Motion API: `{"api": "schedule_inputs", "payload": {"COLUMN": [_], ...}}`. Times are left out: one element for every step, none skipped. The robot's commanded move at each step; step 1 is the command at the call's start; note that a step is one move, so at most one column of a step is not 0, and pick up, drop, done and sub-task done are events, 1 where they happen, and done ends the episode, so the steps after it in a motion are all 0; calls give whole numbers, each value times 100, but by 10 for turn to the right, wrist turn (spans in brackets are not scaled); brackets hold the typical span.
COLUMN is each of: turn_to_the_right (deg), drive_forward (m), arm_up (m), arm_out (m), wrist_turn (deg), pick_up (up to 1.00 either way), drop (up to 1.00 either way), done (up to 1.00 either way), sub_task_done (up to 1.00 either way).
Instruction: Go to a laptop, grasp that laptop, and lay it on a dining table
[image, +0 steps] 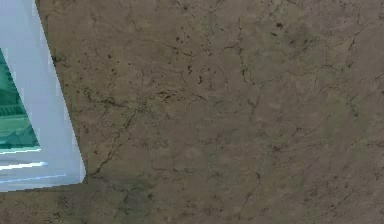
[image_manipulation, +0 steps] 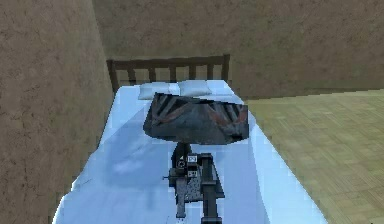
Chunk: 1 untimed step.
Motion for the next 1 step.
{"api": "schedule_inputs", "payload": {"turn_to_the_right": [0], "drive_forward": [0], "arm_up": [0], "arm_out": [0], "wrist_turn": [450], "pick_up": [0], "drop": [0], "done": [0], "sub_task_done": [0]}}
